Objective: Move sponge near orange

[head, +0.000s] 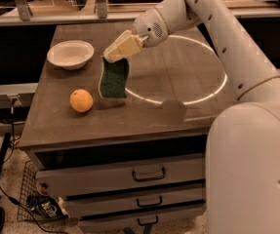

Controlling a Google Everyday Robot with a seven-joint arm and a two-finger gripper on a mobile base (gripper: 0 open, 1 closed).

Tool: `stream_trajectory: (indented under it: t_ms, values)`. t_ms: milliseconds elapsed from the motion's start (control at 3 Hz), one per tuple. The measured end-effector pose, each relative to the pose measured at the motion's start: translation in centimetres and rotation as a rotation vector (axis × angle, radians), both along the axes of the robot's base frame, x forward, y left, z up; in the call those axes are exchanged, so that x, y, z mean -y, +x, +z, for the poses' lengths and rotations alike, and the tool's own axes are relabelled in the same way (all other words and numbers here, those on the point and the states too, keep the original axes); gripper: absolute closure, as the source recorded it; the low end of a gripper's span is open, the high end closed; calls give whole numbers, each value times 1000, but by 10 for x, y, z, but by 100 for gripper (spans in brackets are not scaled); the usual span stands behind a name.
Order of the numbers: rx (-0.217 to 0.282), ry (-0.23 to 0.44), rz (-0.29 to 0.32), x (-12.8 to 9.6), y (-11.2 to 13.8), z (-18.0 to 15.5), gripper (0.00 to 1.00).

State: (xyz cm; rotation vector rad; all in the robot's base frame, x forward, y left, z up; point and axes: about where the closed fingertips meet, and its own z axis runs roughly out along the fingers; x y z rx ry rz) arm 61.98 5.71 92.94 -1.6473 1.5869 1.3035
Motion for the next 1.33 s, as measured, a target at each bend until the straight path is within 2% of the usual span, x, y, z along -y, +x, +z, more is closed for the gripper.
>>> stream_trajectory:
  t_ms: [1000,1333]
  values:
    - [18,-33,-31,9,11,-21,13]
    - [23,-34,-43,16,15,-22,0]
